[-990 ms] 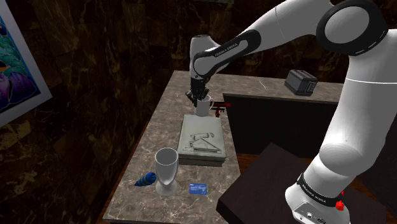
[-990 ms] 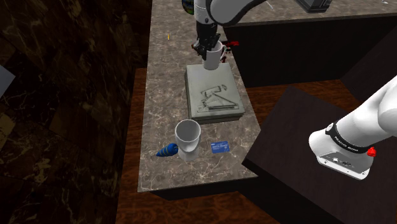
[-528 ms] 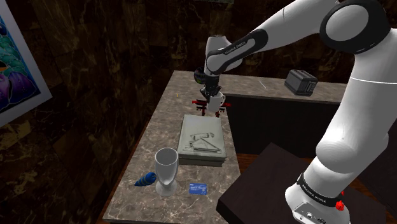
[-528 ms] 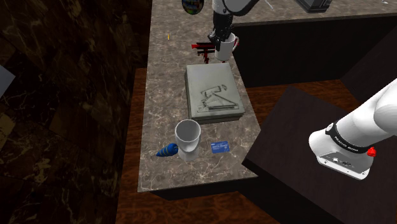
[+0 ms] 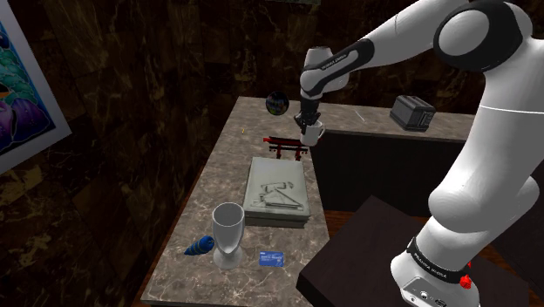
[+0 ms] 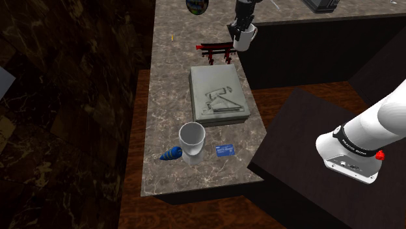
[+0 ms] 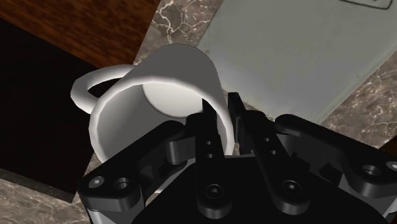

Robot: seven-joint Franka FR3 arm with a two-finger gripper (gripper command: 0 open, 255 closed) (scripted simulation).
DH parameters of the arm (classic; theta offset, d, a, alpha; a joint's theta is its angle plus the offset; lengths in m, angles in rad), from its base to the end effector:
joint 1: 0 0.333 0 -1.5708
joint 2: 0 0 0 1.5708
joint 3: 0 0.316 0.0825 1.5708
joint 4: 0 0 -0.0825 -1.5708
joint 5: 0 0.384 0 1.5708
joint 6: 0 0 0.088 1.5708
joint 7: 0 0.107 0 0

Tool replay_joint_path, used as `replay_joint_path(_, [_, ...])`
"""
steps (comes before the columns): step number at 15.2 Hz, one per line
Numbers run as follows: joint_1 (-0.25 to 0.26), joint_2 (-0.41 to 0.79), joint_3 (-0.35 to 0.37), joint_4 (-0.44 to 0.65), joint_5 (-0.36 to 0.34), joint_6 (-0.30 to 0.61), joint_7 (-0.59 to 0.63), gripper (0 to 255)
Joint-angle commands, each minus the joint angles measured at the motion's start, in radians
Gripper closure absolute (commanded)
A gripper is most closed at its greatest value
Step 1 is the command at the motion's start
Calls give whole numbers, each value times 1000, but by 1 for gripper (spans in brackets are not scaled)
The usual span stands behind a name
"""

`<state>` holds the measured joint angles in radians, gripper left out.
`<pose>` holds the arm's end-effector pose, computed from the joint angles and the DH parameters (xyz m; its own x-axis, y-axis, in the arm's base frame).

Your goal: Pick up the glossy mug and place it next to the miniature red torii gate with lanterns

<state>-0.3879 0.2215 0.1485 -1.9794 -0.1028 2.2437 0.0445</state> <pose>0.5827 -0.1484 0.3618 0.9738 -0.2227 0.0467 -0.2249 -0.9732 0.0486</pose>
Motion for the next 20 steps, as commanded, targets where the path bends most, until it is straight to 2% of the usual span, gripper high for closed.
replay_joint_path(1, [-25, 17, -15, 22, 4, -2, -44, 255])
replay_joint_path(6, [-83, 56, -46, 78, 15, -14, -142, 255])
replay_joint_path(20, [-78, 160, -55, 24, -8, 143, -123, 255])
